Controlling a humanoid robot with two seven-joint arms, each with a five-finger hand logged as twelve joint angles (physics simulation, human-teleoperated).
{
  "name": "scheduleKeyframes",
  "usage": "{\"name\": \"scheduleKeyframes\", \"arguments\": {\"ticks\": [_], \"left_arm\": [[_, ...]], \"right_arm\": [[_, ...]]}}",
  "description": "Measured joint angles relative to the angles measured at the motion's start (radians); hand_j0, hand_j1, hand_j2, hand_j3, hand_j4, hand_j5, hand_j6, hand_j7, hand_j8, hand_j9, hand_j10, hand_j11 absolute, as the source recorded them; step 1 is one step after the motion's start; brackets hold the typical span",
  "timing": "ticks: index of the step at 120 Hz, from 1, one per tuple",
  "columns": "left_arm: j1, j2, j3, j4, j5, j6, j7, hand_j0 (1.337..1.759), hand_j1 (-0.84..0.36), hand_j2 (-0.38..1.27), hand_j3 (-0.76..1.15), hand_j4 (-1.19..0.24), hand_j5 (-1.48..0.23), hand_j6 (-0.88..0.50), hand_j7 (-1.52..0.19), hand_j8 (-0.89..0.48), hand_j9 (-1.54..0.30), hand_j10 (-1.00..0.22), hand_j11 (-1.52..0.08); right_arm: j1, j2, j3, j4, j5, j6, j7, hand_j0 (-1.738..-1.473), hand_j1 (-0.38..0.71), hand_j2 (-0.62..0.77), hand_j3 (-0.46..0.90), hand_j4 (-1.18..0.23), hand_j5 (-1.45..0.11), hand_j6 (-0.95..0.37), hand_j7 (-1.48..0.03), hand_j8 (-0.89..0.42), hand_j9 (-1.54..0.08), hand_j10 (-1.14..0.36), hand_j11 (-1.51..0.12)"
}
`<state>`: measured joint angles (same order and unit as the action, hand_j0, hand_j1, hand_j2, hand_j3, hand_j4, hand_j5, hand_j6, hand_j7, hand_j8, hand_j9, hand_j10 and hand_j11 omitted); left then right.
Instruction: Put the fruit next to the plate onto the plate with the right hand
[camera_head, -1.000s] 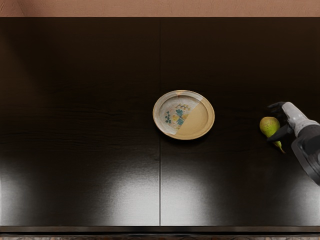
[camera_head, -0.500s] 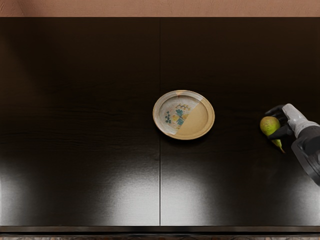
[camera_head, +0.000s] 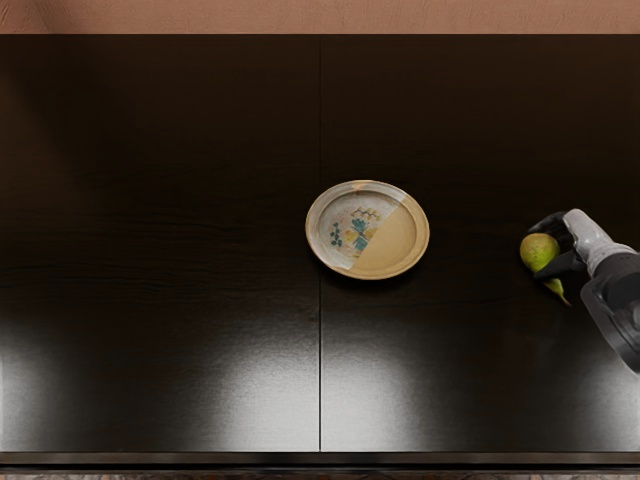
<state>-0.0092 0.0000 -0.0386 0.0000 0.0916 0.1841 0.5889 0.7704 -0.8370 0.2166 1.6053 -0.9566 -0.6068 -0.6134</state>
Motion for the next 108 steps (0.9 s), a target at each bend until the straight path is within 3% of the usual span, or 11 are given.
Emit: {"name": "scheduleKeyframes", "arguments": {"ticks": [33, 67, 86, 108], "left_arm": [[0.0, 0.0, 0.0, 0.0, 0.0, 0.0, 0.0, 1.658, 0.35, 0.0, 0.0, 0.0, 0.0, 0.0, 0.0, 0.0, 0.0, 0.0, 0.0], [0.001, 0.0, 0.0, 0.0, 0.0, 0.0, 0.0, 1.658, 0.35, 0.0, 0.0, 0.0, 0.0, 0.0, 0.0, 0.0, 0.0, 0.0, 0.0], [0.001, 0.0, 0.0, 0.0, 0.0, 0.0, 0.0, 1.658, 0.35, 0.0, 0.0, 0.0, 0.0, 0.0, 0.0, 0.0, 0.0, 0.0, 0.0], [0.0, 0.0, 0.0, 0.0, 0.0, 0.0, 0.0, 1.658, 0.35, 0.0, 0.0, 0.0, 0.0, 0.0, 0.0, 0.0, 0.0, 0.0, 0.0]], "right_arm": [[0.0, 0.005, 0.001, -0.007, 0.007, -0.003, 0.0, -1.648, 0.2, 0.21, 0.0, -0.59, -0.82, -0.35, -0.86, -0.38, -0.86, -0.71, -0.86], [0.009, 0.005, 0.056, -0.007, 0.035, -0.002, 0.001, -1.652, 0.15, 0.44, 0.0, -0.78, -0.94, -0.51, -0.96, -0.5, -0.96, -0.82, -0.97], [0.039, 0.014, 0.108, -0.007, 0.063, -0.003, 0.002, -1.655, 0.18, 0.59, 0.0, -0.8, -0.97, -0.55, -0.98, -0.55, -0.98, -0.85, -1.0], [0.123, 0.069, 0.126, -0.018, 0.114, -0.003, 0.002, -1.657, 0.19, 0.58, 0.0, -0.78, -0.99, -0.56, -0.99, -0.53, -1.0, -0.83, -1.02]]}}
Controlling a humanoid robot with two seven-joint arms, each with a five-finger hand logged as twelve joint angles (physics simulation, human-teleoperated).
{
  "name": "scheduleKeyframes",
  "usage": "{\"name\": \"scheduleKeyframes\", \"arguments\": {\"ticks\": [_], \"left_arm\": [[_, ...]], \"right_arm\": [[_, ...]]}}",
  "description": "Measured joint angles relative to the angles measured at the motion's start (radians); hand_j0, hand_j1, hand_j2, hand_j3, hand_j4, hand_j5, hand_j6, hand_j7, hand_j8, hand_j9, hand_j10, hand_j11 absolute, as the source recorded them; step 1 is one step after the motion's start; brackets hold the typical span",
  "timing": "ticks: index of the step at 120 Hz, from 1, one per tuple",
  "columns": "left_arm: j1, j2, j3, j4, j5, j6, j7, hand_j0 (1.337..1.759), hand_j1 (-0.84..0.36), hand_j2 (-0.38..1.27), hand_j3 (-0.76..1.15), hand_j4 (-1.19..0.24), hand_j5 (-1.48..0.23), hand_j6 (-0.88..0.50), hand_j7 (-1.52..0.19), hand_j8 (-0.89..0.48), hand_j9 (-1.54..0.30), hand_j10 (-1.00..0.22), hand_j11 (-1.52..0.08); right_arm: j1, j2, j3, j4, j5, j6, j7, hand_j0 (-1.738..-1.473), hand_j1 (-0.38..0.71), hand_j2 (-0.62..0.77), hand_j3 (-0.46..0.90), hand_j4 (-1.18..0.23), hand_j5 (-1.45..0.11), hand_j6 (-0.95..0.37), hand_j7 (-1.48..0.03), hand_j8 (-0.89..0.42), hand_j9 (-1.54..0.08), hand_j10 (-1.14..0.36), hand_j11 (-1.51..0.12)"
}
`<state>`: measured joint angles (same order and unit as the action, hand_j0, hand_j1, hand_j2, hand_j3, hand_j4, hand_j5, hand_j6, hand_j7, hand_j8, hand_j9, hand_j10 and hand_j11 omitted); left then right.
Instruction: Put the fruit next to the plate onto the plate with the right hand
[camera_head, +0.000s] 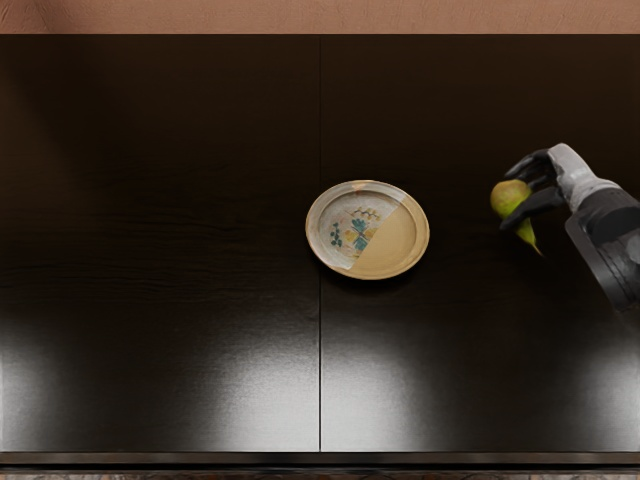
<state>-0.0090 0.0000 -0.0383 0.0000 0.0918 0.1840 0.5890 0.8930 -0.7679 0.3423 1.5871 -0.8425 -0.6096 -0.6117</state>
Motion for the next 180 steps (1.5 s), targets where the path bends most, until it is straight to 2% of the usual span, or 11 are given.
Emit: {"name": "scheduleKeyframes", "arguments": {"ticks": [21, 49, 53, 80, 87, 118, 123, 134, 147, 161, 180], "left_arm": [[0.0, 0.0, 0.0, 0.0, 0.0, 0.0, 0.0, 1.658, 0.35, 0.0, 0.0, 0.0, 0.0, 0.0, 0.0, 0.0, 0.0, 0.0, 0.0], [0.0, 0.0, 0.0, 0.0, 0.0, 0.0, 0.0, 1.658, 0.35, 0.0, 0.0, 0.0, 0.0, 0.0, 0.0, 0.0, 0.0, 0.0, 0.0], [0.0, 0.0, 0.0, 0.0, 0.0, 0.0, 0.0, 1.658, 0.35, 0.0, 0.0, 0.0, 0.0, 0.0, 0.0, 0.0, 0.0, 0.0, 0.0], [0.0, 0.0, 0.0, 0.0, 0.0, 0.0, 0.0, 1.658, 0.35, 0.0, 0.0, 0.0, 0.0, 0.0, 0.0, 0.0, 0.0, 0.0, 0.0], [0.0, 0.0, 0.0, 0.0, 0.0, 0.0, 0.0, 1.658, 0.35, 0.0, 0.0, 0.0, 0.0, 0.0, 0.0, 0.0, 0.0, 0.0, 0.0], [0.0, 0.0, 0.0, 0.0, 0.0, 0.0, 0.0, 1.658, 0.35, 0.0, 0.0, 0.0, 0.0, 0.0, 0.0, 0.0, 0.0, 0.0, 0.0], [0.0, 0.0, 0.0, 0.0, 0.0, 0.0, 0.0, 1.658, 0.35, 0.0, 0.0, 0.0, 0.0, 0.0, 0.0, 0.0, 0.0, 0.0, 0.0], [0.0, 0.0, 0.0, 0.0, 0.0, 0.0, 0.0, 1.658, 0.35, 0.0, 0.0, 0.0, 0.0, 0.0, 0.0, 0.0, 0.0, 0.0, 0.0], [0.0, 0.0, 0.0, 0.0, 0.0, 0.0, 0.0, 1.658, 0.35, 0.0, 0.0, 0.0, 0.0, 0.0, 0.0, 0.0, 0.0, 0.0, 0.0], [0.0, 0.0, 0.0, 0.0, 0.0, 0.0, 0.0, 1.658, 0.35, 0.0, 0.0, 0.0, 0.0, 0.0, 0.0, 0.0, 0.0, 0.0, 0.0], [0.0, 0.0, 0.0, 0.0, 0.0, 0.0, 0.0, 1.658, 0.35, 0.0, 0.0, 0.0, 0.0, 0.0, 0.0, 0.0, 0.0, 0.0, 0.0]], "right_arm": [[0.068, 0.055, 0.003, -0.006, 0.031, 0.0, 0.0, -1.658, 0.22, 0.61, 0.0, -0.77, -1.01, -0.54, -1.0, -0.51, -1.01, -0.8, -1.03], [0.097, 0.145, 0.031, -0.007, 0.039, 0.001, -0.001, -1.658, 0.25, 0.66, 0.0, -0.76, -1.02, -0.5, -1.0, -0.48, -1.01, -0.76, -1.03], [0.1, 0.161, 0.034, -0.007, 0.039, 0.0, -0.001, -1.658, 0.25, 0.63, 0.0, -0.76, -1.02, -0.5, -1.0, -0.48, -1.01, -0.76, -1.03], [0.105, 0.274, 0.051, -0.011, 0.041, 0.001, -0.002, -1.658, 0.25, 0.64, 0.0, -0.76, -1.02, -0.5, -1.0, -0.47, -1.01, -0.75, -1.03], [0.1, 0.303, 0.053, -0.021, 0.041, 0.0, -0.001, -1.658, 0.24, 0.58, 0.0, -0.76, -1.02, -0.5, -1.0, -0.48, -1.01, -0.76, -1.02], [0.068, 0.409, 0.052, -0.077, 0.039, 0.0, -0.001, -1.658, 0.23, 0.58, 0.0, -0.74, -1.01, -0.51, -0.98, -0.49, -1.0, -0.76, -1.01], [0.064, 0.414, 0.049, -0.081, 0.036, 0.0, -0.001, -1.658, 0.21, 0.51, 0.0, -0.69, -0.95, -0.5, -0.92, -0.48, -0.94, -0.72, -0.95], [0.063, 0.402, 0.031, -0.087, 0.028, -0.001, 0.0, -1.658, 0.01, 0.33, 0.0, -0.45, -0.61, -0.33, -0.59, -0.31, -0.61, -0.47, -0.61], [0.078, 0.377, 0.045, -0.089, 0.03, -0.001, 0.001, -1.658, -0.14, 0.19, 0.0, -0.26, -0.36, -0.19, -0.35, -0.18, -0.36, -0.27, -0.36], [0.082, 0.345, 0.141, -0.089, 0.045, 0.01, 0.001, -1.658, -0.23, 0.11, 0.0, -0.15, -0.2, -0.11, -0.2, -0.1, -0.2, -0.16, -0.2], [0.069, 0.344, 0.263, -0.067, 0.106, 0.14, 0.001, -1.658, -0.29, 0.05, 0.0, -0.07, -0.09, -0.05, -0.09, -0.05, -0.09, -0.07, -0.09]]}}
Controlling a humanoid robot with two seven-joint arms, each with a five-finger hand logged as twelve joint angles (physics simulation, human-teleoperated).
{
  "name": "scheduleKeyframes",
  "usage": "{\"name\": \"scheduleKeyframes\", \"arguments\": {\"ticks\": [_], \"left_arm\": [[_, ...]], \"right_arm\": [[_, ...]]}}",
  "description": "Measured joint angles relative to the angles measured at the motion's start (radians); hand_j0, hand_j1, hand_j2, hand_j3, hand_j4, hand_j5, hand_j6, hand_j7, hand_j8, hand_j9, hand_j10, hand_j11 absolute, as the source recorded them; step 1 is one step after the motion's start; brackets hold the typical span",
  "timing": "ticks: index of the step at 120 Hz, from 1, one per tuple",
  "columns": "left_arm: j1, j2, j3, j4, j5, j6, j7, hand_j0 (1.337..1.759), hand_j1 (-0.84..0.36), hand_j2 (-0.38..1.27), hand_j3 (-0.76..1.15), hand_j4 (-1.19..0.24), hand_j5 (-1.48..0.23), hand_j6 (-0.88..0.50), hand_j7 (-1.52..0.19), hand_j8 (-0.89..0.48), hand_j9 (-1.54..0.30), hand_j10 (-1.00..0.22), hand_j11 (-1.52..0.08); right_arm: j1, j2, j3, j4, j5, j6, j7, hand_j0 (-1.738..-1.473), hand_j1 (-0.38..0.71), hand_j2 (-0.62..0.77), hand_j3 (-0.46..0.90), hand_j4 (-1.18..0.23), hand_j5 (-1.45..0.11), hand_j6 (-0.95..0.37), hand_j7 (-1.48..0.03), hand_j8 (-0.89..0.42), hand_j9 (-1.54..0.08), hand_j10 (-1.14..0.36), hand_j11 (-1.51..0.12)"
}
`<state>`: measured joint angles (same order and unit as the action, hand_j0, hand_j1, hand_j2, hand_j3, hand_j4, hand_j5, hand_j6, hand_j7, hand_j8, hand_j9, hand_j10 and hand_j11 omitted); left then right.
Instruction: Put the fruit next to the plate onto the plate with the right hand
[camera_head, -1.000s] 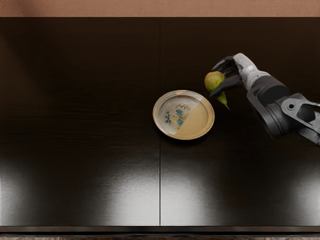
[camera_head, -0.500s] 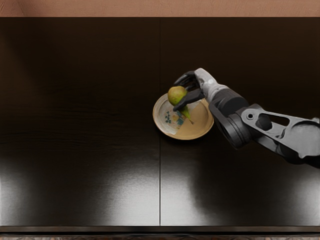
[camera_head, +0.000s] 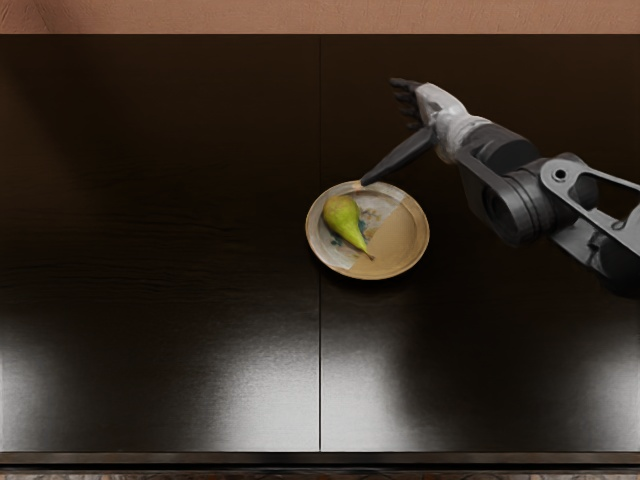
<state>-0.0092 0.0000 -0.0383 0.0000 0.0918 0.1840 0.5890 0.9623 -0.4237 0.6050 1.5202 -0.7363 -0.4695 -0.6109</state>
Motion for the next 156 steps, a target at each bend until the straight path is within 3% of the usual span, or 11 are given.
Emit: {"name": "scheduleKeyframes", "arguments": {"ticks": [28, 46, 59, 108, 124, 156], "left_arm": [[0.0, 0.0, 0.0, 0.0, 0.0, 0.0, 0.0, 1.658, 0.35, 0.0, 0.0, 0.0, 0.0, 0.0, 0.0, 0.0, 0.0, 0.0, 0.0], [0.0, 0.0, 0.0, 0.0, 0.0, 0.0, 0.0, 1.658, 0.35, 0.0, 0.0, 0.0, 0.0, 0.0, 0.0, 0.0, 0.0, 0.0, 0.0], [0.001, 0.0, 0.0, 0.0, 0.0, 0.0, 0.0, 1.658, 0.35, 0.0, 0.0, 0.0, 0.0, 0.0, 0.0, 0.0, 0.0, 0.0, 0.0], [0.005, 0.0, 0.0, 0.0, 0.0, 0.0, 0.0, 1.658, 0.35, 0.0, 0.0, 0.0, 0.0, 0.0, 0.0, 0.0, 0.0, 0.0, 0.0], [0.006, 0.0, 0.0, 0.0, 0.0, 0.0, 0.0, 1.658, 0.35, 0.0, 0.0, 0.0, 0.0, 0.0, 0.0, 0.0, 0.0, 0.0, 0.0], [0.006, 0.0, 0.001, 0.0, 0.0, 0.0, 0.0, 1.658, 0.35, 0.0, 0.0, 0.0, 0.0, 0.0, 0.0, 0.0, 0.0, 0.0, 0.0]], "right_arm": [[-0.229, 0.122, 0.344, 0.053, 0.077, 0.466, 0.0, -1.658, -0.33, 0.02, 0.0, -0.02, -0.03, -0.02, -0.03, -0.02, -0.03, -0.02, -0.03], [-0.376, 0.139, 0.59, 0.059, 0.27, 0.837, 0.0, -1.658, -0.34, 0.01, 0.0, -0.01, -0.01, -0.01, -0.01, -0.01, -0.01, -0.01, -0.01], [-0.487, 0.105, 0.676, 0.058, 0.421, 0.993, 0.0, -1.658, -0.34, 0.0, 0.0, -0.01, -0.01, 0.0, -0.01, 0.0, -0.01, -0.01, -0.01], [-0.895, 0.023, 1.018, 0.012, 0.699, 1.079, 0.0, -1.658, -0.35, 0.0, 0.0, 0.0, 0.0, 0.0, 0.0, 0.0, 0.0, 0.0, 0.0], [-0.934, 0.014, 1.095, 0.003, 0.737, 1.08, 0.0, -1.658, -0.35, 0.0, 0.0, 0.0, 0.0, 0.0, 0.0, 0.0, 0.0, 0.0, 0.0], [-0.935, -0.041, 1.124, -0.022, 0.759, 1.08, 0.0, -1.658, -0.35, 0.0, 0.0, 0.0, 0.0, 0.0, 0.0, 0.0, 0.0, 0.0, 0.0]]}}
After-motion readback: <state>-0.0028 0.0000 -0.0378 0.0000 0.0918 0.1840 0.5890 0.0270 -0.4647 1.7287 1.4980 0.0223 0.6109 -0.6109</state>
